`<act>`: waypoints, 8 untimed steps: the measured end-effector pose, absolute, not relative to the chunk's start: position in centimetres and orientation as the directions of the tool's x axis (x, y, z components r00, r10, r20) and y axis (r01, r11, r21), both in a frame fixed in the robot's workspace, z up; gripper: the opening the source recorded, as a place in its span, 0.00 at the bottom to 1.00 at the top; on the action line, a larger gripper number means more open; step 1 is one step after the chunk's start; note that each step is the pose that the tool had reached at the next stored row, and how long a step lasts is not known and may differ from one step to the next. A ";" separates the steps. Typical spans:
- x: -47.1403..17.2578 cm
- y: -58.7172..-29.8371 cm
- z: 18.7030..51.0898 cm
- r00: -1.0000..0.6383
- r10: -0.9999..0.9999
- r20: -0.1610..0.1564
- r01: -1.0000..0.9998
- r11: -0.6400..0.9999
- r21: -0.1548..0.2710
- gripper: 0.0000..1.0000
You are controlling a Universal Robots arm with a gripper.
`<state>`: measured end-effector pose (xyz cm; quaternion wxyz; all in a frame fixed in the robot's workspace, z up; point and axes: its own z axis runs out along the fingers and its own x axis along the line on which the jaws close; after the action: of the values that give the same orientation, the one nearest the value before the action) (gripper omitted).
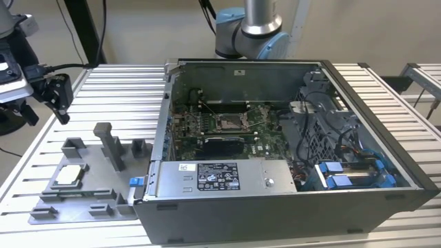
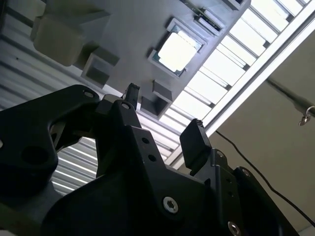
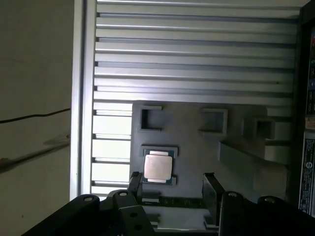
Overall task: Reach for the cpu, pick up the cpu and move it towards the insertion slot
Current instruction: 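Pick up the cpu and move it towards the insertion slot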
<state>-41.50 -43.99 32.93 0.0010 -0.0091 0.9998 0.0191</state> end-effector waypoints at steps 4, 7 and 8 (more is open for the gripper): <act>-41.5 -44.0 32.5 -1.000 -0.018 -0.002 -0.018 0.999 0.038 1.00; -41.5 -44.0 32.3 -1.000 -0.018 -0.002 -0.018 0.999 0.038 1.00; -41.5 -44.0 32.2 -1.000 -0.018 -0.002 -0.018 0.999 0.038 1.00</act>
<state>-41.51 -43.99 32.17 0.0009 -0.0091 0.9998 0.0191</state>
